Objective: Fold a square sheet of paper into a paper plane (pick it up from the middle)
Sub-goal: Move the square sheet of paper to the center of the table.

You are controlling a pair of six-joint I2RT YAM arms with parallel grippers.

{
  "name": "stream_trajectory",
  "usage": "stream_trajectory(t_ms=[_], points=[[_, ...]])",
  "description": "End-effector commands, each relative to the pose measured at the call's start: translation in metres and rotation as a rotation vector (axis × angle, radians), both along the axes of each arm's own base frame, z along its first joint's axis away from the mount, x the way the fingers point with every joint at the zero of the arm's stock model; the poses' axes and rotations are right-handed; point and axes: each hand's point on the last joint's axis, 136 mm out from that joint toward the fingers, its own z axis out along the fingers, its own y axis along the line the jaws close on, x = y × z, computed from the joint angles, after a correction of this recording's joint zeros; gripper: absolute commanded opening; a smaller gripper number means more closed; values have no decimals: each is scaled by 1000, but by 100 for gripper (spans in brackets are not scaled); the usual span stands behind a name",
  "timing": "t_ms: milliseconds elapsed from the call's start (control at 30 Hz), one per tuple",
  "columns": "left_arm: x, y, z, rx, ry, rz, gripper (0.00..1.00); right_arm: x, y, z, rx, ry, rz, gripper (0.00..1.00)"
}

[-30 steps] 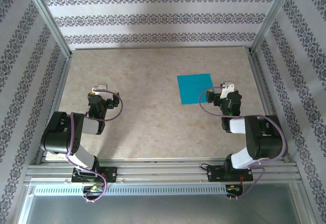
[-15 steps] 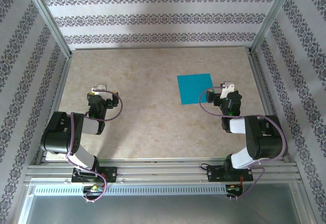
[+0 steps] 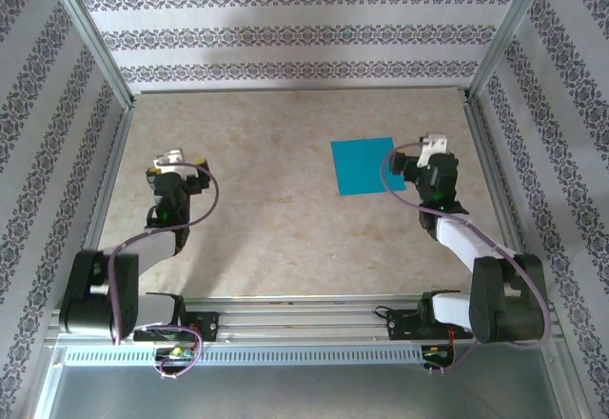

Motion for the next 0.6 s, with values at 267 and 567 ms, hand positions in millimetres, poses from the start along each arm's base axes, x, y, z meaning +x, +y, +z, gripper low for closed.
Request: stream_trajectory(t_ms=[267, 567], points=[[-4, -32, 21, -381, 171, -80, 99, 9, 82, -7, 565, 368, 194, 98], [14, -82, -11, -549, 328, -294, 99, 45, 99, -88, 554, 635, 84, 98]])
